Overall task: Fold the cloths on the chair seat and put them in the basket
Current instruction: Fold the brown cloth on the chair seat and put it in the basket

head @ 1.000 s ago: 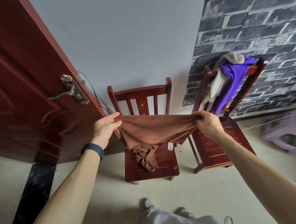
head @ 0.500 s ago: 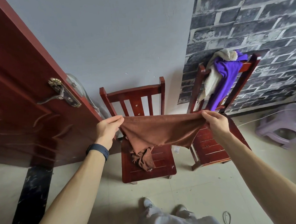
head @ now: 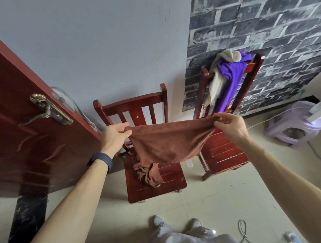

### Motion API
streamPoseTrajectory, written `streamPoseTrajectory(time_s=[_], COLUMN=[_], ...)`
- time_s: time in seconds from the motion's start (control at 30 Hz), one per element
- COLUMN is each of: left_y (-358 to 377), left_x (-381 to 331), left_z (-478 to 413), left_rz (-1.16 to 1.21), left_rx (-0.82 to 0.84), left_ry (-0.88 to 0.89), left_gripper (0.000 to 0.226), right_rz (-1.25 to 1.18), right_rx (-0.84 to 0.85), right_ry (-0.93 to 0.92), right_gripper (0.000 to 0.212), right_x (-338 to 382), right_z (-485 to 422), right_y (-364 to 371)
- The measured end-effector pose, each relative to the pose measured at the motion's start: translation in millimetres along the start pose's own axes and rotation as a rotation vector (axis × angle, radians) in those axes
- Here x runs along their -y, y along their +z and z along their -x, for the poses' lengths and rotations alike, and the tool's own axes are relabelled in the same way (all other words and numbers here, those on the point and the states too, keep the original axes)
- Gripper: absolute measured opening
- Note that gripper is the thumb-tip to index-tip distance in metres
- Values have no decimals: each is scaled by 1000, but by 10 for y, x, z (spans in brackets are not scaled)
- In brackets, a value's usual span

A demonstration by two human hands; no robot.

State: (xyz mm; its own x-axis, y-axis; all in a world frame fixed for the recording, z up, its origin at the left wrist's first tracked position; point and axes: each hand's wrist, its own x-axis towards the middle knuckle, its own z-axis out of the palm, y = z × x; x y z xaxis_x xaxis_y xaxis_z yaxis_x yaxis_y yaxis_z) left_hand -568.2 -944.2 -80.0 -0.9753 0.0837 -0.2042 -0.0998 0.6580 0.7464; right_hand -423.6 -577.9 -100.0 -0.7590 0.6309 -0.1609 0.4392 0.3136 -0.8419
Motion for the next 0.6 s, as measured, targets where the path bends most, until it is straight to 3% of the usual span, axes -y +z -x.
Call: streamPoseTrajectory(time_s=[0.13, 0.27, 0.4, 0.53, 0.6], left_y=[112, 503, 991, 1436, 1716], left_x=[-27, -8, 48, -38, -189], left_z=[19, 90, 244, 363, 334], left_rz=[-376, -548, -492, -218, -127], left_rx=[-74, -20, 129, 339, 352], left_ry=[253, 348, 276, 41, -9], left_gripper=[23, 23, 18, 11, 7], right_rz=[375, 455, 424, 430, 426], right_rx=[-81, -128, -148, -121, -125], right_ry=[-222, -114, 76, 224, 232], right_gripper=[24, 20, 17, 17, 18], right_x=[-84, -502, -995, -1416, -1573], right_z=[145, 342, 575, 532, 360], right_y=[-44, -184, -497, -907, -1060])
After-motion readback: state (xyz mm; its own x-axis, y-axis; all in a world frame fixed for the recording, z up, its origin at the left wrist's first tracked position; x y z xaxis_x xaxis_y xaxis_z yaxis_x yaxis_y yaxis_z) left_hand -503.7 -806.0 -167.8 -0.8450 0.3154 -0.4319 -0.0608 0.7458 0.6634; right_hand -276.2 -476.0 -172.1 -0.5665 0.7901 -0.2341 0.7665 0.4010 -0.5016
